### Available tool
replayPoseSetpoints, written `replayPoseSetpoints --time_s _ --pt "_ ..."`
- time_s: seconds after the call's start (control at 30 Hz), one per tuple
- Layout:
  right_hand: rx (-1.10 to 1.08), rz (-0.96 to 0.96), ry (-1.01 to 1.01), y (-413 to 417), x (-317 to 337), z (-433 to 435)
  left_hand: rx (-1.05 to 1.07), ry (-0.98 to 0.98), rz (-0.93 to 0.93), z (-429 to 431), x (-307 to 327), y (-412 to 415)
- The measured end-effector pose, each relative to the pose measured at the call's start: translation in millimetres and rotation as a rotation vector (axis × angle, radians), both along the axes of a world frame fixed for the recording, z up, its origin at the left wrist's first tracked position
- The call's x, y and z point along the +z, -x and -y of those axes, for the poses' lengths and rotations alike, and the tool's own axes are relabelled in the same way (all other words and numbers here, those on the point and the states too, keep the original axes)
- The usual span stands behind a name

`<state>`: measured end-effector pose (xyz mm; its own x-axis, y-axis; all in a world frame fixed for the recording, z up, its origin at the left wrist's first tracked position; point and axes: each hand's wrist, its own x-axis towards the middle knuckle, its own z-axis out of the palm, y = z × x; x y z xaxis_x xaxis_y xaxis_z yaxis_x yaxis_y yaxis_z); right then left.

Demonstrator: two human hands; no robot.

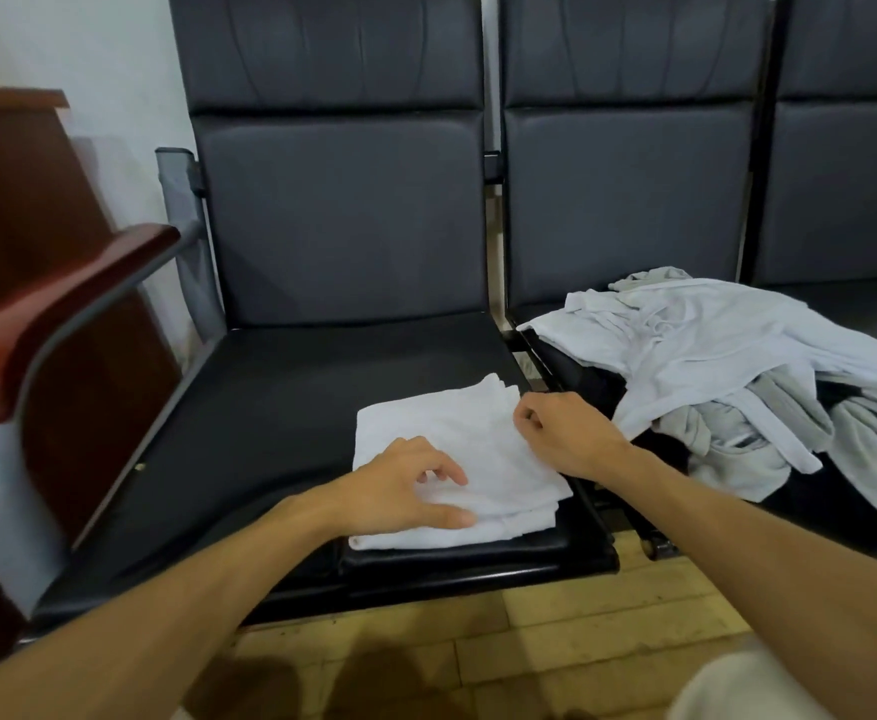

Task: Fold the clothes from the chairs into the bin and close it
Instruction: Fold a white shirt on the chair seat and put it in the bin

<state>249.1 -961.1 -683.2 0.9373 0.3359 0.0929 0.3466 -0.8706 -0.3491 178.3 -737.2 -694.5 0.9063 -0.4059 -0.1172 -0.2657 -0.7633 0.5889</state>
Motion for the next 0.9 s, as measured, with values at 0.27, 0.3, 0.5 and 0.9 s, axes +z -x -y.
replayPoseSetpoints --time_s 0.27,0.3,0.5,0.9 --pt "-0.138 -0.036 0.42 16 13 -13 -0.07 -0.126 0.09 -14 0 6" --pt "-0.151 -0.049 0.444 18 14 -11 -0.081 -0.145 0.068 -17 -1 6" --pt "-0.126 -0.296 0.18 28 14 5 -0.108 -0.192 0.086 -25 -10 7" --pt "-0.001 -0.447 -0.65 38 44 11 -0.029 -0.123 0.187 -33 5 9"
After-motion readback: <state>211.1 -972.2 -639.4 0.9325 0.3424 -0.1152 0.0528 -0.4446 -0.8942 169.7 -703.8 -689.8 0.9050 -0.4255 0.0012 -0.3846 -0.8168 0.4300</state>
